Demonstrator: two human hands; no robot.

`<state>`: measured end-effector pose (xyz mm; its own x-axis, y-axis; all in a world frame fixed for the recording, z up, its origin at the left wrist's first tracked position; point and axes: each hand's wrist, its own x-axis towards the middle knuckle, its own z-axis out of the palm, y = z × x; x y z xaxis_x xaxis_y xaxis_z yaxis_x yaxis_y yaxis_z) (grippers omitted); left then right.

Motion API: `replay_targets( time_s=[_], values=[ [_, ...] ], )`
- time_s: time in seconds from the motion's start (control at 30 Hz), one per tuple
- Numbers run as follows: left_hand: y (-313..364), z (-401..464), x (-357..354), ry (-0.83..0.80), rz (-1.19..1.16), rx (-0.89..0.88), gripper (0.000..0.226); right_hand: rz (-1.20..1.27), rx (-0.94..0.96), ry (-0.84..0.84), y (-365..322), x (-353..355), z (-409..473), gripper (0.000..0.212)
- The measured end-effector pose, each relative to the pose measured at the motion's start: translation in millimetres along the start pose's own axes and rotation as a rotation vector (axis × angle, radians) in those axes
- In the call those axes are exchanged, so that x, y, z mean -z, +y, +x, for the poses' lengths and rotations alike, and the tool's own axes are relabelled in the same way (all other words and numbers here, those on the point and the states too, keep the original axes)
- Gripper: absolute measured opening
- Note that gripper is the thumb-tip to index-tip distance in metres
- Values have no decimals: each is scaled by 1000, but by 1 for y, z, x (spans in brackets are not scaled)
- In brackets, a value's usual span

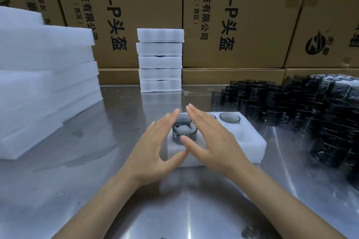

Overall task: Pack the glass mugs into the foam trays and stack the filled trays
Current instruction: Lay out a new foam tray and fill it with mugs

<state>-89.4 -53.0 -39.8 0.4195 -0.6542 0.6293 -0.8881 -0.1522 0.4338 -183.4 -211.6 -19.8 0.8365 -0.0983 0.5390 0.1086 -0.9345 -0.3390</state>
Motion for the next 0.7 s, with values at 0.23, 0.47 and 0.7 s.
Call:
replay_targets(
  time_s=[0.23, 0.47, 0.7],
  values=[
    [2, -3, 4, -44, 158, 5, 60, -189, -2, -101, 1, -6, -7, 46],
    [6, -2, 1, -18, 203, 30, 55, -204, 1, -99, 1, -7, -5, 41],
    [6, -4, -1, 43, 5, 120, 51, 10, -171, 108, 12, 7, -1, 34]
  ],
)
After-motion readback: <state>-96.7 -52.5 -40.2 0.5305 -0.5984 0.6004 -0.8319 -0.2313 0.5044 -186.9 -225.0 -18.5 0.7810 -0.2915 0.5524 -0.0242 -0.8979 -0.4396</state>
